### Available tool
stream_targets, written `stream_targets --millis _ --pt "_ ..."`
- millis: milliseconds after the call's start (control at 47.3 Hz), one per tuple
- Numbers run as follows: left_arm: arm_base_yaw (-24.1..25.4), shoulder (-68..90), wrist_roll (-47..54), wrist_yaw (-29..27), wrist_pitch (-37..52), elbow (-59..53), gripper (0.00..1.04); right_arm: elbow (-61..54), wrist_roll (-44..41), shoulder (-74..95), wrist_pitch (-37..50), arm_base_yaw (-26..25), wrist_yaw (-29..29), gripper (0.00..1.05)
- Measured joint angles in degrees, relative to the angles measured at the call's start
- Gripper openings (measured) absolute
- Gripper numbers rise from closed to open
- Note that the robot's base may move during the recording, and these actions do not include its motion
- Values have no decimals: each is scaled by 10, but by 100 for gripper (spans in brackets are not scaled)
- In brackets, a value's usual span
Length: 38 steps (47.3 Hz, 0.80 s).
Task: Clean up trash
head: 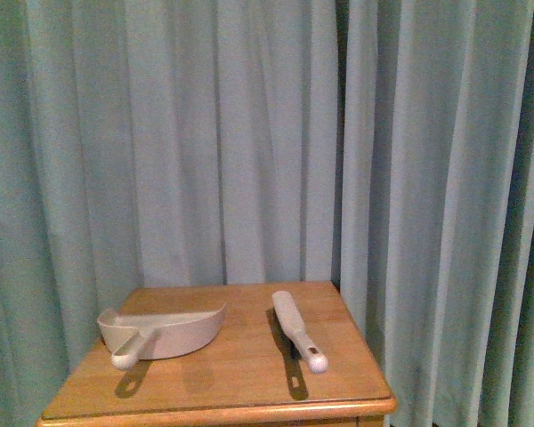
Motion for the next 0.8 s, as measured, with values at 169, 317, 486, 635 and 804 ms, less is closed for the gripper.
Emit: stream_targets --millis 169,317,486,635,804 --pt "0 0 0 0 0 0 97 0 0 0 0 0 0 97" --pt "54 82 -41 129 -92 52 97 0 0 0 0 0 0 97" --pt "79 275 -21 186 -32 234 97 0 0 0 0 0 0 97" --pt "52 469 -14 180 17 384 97 0 0 0 0 0 0 97" --pt "-24 713 -15 146 17 539 97 0 0 0 0 0 0 97"
